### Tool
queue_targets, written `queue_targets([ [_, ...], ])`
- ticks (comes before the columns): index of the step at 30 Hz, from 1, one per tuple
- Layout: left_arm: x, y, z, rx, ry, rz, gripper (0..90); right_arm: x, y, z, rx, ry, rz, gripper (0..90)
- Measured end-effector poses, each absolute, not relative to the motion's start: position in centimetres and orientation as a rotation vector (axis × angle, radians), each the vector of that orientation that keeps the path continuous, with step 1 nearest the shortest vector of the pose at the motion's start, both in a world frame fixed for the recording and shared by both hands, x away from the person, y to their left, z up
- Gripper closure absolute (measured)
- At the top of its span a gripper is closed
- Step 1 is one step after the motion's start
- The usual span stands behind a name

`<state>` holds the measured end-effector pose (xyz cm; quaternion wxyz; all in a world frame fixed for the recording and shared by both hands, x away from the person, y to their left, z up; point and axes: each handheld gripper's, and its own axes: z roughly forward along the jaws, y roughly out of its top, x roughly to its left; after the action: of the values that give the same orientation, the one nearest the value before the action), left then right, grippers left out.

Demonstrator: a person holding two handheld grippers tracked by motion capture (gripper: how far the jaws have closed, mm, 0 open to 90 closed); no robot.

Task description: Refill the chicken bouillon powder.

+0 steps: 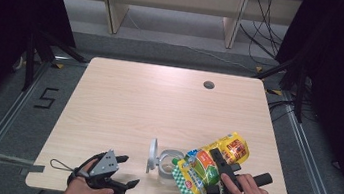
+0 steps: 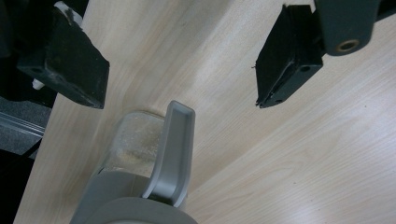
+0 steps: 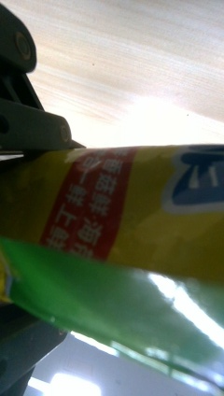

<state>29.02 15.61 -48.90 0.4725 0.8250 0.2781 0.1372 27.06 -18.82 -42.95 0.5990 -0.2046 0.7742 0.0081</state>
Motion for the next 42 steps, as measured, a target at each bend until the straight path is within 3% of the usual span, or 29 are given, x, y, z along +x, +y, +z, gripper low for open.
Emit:
queue_targets([
  [42, 29.0, 15.5, -49.0, 2.013, 0.681, 0.329, 16.9, 27.2, -18.2, -42.0, -0.595, 1.736, -0.126, 56.1],
])
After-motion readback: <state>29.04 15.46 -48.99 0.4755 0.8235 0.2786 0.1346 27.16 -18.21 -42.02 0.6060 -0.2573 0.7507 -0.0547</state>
